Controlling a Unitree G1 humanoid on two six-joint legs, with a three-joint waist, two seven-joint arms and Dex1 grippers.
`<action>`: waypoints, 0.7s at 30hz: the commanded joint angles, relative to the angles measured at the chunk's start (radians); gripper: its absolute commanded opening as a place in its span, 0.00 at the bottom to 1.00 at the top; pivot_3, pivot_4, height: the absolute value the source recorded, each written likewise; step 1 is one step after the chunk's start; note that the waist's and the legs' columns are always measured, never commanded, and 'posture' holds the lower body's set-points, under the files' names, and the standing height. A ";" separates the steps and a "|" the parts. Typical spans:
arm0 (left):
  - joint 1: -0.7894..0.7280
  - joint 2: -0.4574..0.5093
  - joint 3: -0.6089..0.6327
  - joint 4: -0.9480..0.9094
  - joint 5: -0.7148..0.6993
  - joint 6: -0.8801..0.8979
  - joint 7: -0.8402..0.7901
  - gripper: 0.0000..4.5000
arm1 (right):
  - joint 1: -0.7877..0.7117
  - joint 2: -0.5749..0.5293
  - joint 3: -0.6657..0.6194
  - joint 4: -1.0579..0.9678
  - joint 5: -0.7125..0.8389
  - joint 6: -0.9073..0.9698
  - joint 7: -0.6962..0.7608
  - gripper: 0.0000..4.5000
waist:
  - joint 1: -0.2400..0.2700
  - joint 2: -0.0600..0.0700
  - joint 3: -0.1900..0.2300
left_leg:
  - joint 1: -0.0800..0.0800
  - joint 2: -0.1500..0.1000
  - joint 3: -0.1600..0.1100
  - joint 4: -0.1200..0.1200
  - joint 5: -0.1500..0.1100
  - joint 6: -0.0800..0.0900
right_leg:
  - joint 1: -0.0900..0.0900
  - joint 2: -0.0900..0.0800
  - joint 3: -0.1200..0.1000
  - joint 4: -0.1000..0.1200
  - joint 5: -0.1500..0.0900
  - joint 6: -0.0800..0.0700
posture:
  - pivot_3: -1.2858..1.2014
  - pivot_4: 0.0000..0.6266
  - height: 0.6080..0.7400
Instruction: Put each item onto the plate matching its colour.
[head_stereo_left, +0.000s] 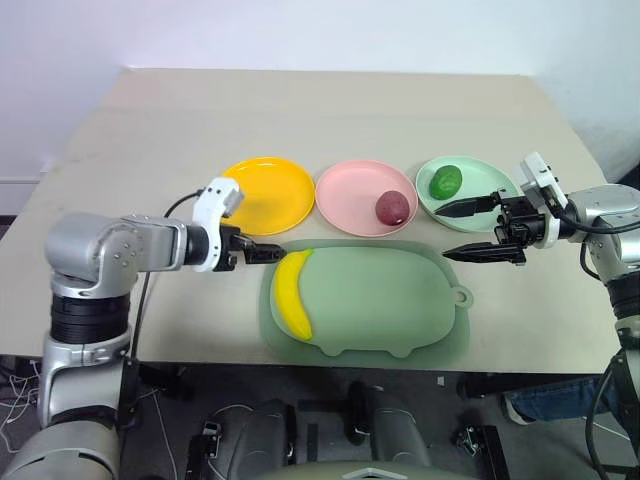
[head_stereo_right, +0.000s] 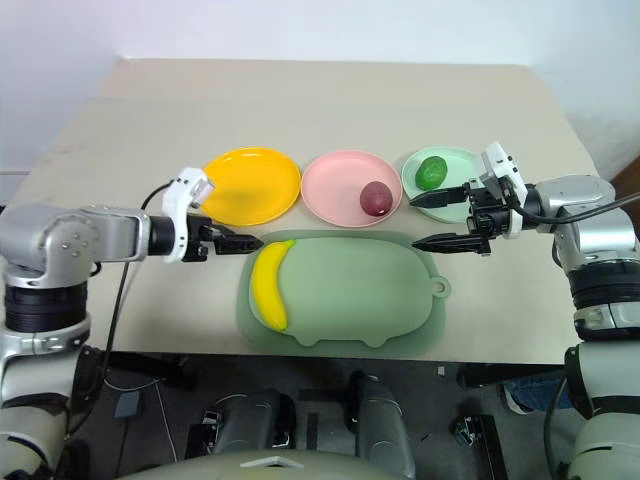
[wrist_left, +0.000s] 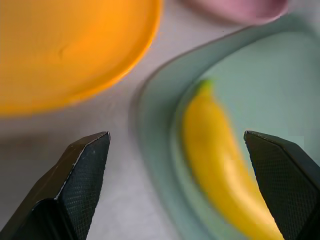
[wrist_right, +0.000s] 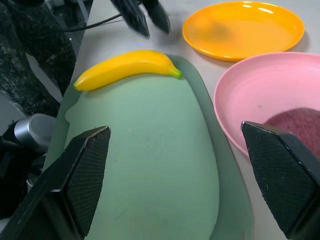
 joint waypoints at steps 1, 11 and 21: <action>-0.038 0.023 0.037 -0.003 -0.070 0.038 -0.028 1.00 | -0.016 -0.010 -0.029 -0.004 -0.002 -0.010 0.003 0.98 | 0.001 0.000 0.000 | 0.000 0.000 0.000 0.000 0.000 0.000 | 0.000 0.000 0.000 0.000 0.000 0.000 | 0.52 0.24 1.00; -0.136 0.068 -0.133 0.040 -0.216 0.038 0.100 1.00 | -0.024 0.011 -0.030 0.020 -0.031 -0.030 0.003 0.98 | 0.003 0.000 0.000 | 0.000 0.000 -0.002 0.001 0.000 0.000 | 0.000 -0.001 0.000 0.000 0.000 0.000 | 0.52 0.24 1.00; -0.191 0.112 -0.332 -0.013 -0.284 0.038 0.212 1.00 | -0.029 0.032 -0.035 0.041 -0.053 -0.050 0.003 0.98 | 0.004 0.000 0.000 | 0.000 -0.001 -0.002 0.000 0.000 -0.001 | 0.000 -0.001 0.000 0.000 0.000 0.000 | 0.52 0.24 1.00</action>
